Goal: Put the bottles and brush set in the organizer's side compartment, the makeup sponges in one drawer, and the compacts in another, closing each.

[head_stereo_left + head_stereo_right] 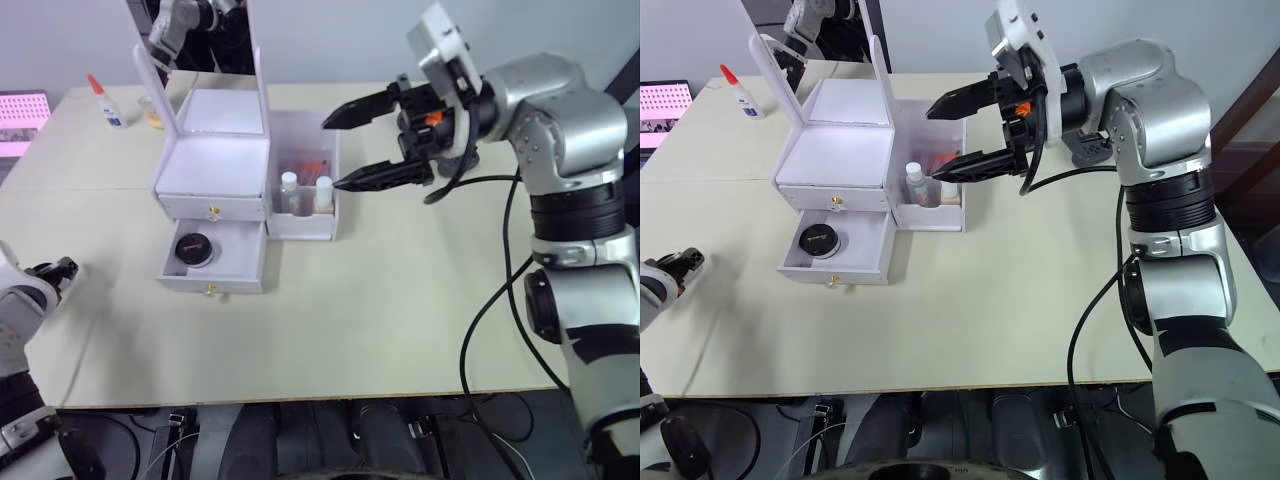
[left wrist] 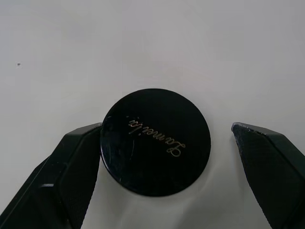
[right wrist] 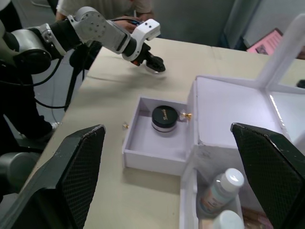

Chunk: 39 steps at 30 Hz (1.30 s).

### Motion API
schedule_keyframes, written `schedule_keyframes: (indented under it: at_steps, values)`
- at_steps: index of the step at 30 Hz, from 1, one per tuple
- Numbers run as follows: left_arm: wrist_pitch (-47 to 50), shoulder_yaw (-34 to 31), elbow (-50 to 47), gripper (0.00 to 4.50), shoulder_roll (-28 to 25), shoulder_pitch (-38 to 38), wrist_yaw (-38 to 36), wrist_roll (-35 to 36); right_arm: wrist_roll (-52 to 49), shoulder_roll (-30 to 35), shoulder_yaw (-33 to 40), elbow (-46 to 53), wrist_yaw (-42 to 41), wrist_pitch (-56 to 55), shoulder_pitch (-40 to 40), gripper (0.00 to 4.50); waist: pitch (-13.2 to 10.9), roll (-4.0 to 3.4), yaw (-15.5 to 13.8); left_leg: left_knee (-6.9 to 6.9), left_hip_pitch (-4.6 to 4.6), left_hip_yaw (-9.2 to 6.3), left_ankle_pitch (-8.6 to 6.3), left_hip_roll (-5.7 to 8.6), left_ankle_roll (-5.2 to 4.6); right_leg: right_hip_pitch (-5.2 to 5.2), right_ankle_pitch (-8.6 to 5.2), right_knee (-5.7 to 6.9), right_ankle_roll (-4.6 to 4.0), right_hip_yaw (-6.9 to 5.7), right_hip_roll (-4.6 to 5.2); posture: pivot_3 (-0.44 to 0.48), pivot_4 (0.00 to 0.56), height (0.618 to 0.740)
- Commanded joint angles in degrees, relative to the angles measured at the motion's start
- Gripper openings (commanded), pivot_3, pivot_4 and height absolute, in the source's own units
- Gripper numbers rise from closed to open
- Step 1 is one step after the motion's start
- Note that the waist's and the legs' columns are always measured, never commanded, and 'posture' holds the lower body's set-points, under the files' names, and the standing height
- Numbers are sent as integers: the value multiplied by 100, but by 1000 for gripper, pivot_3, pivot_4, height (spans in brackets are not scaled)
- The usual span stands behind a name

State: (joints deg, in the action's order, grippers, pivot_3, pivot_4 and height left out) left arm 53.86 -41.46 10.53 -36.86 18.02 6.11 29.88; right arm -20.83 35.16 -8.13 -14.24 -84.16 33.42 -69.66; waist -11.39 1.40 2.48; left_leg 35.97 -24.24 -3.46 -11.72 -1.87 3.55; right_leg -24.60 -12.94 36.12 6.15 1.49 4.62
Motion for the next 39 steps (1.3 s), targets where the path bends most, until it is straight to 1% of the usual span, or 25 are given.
schedule_keyframes:
  at_steps: [1, 6, 7, 8, 10, 15, 20, 22, 24, 26, 28, 30, 33, 35, 39]
  values:
    - [-234, 24, 227, 4454, -154, 175, -85, -180, 136, 137, 69, -117, 77, -244, -128, 4500, 0, 0, 0, 0, 0, 0, 0, 0, 0, 0, 0, 0, 0, 0, 0, 0, 150, 740]
    - [-241, 57, 345, 4454, -106, 273, -97, -318, 112, 158, 107, -112, 75, -233, -171, 4500, 0, -1, 2, -4, 1, 0, 0, 0, 0, -1, 5, 1, 10, 0, 0, 0, 150, 740]
    - [-270, 56, 321, 3938, -92, 266, -93, -348, 112, 162, 111, -119, 76, -231, -184, 4500, 0, -1, 3, -4, 1, 0, 0, 0, 0, -1, 9, 1, 16, 0, 0, 0, 150, 740]
    - [-263, 6, 263, 3647, -52, 263, -51, -347, 114, 166, 116, -137, 76, -234, -198, 4500, 0, -1, 2, -4, 1, 0, 0, 0, 0, -1, 9, 1, 17, 0, 0, 0, 150, 740]
    - [-197, -71, 121, 2706, -7, 240, 1, -343, 145, 162, 120, -229, 97, -268, -241, 4500, 0, -1, 1, -4, 1, 0, 0, 0, 1, -1, 9, 1, 18, 0, 1, 0, 150, 740]
    - [-95, 73, -584, 2697, -107, 23, -41, -476, 247, 141, 63, -398, 102, -432, -241, 4500, -1, 1, 2, -4, -1, 0, 1, 0, 1, -1, 10, -1, 18, 0, 1, 0, 150, 740]
    - [-77, 495, -2175, 2697, -442, -475, -1151, -136, 261, 113, 34, -335, 117, -471, -142, 4500, -3, 2, -1, -4, -2, 0, 2, 0, 4, -2, 9, -1, 16, 0, 2, 0, 150, 740]
    - [-634, 843, -3153, 2697, -883, -1046, -1966, -267, 250, 130, 40, -289, 119, -484, -60, 4500, -2, 3, 9, -6, -3, 1, 6, 0, 12, -2, -1, -4, -3, 0, 4, 0, 150, 740]
    - [-618, 973, -3899, 2697, -998, -1292, -2420, 63, 258, 166, 45, -299, 102, -516, -10, 4500, -7, -5, 5, -10, -7, 7, 7, 1, 17, -6, -2, -10, -4, 3, 9, 0, 150, 740]
    - [-481, 1077, -4319, 2697, -1008, -1414, -2742, 395, 261, 181, 64, -318, 119, -553, 9, 4500, -8, -7, -2, -11, -7, 6, 8, 1, 17, -6, -2, -10, -5, 3, 8, 0, 150, 740]
    - [-351, 1193, -4532, 2697, -875, -1304, -2843, 707, 246, 204, 82, -295, 116, -565, 38, 4500, -9, -9, 1, -10, -6, 6, 8, 1, 16, -7, -2, -7, -5, 3, 8, 0, 150, 740]
    - [-149, 1514, -4625, 2697, -794, -1097, -2860, 919, 229, 223, 88, -265, 112, -555, 55, 4500, -9, -9, 3, -9, -4, 4, 9, 0, 15, -7, -2, -3, -5, 3, 5, 0, 150, 740]
    - [70, 2127, -4565, 2697, -687, -712, -2714, 869, 199, 246, 100, -197, 148, -511, 86, 4500, -9, -9, 2, -7, -4, 2, 10, 0, 14, -6, -2, -1, -4, 3, 4, 0, 150, 740]
    - [205, 2406, -4393, 2697, -561, -449, -2551, 786, 175, 272, 117, -106, 177, -467, 121, 4500, -9, -9, -1, -6, -6, 2, 10, 1, 13, -5, -2, -2, -3, 3, 4, 0, 150, 740]
    - [305, 2936, -4156, 2697, -480, -181, -2583, 638, 163, 372, 160, 101, 254, -382, 207, 4500, -9, -8, 2, -5, -5, 2, 10, 1, 13, -5, -1, -1, -1, 3, 3, 0, 150, 740]
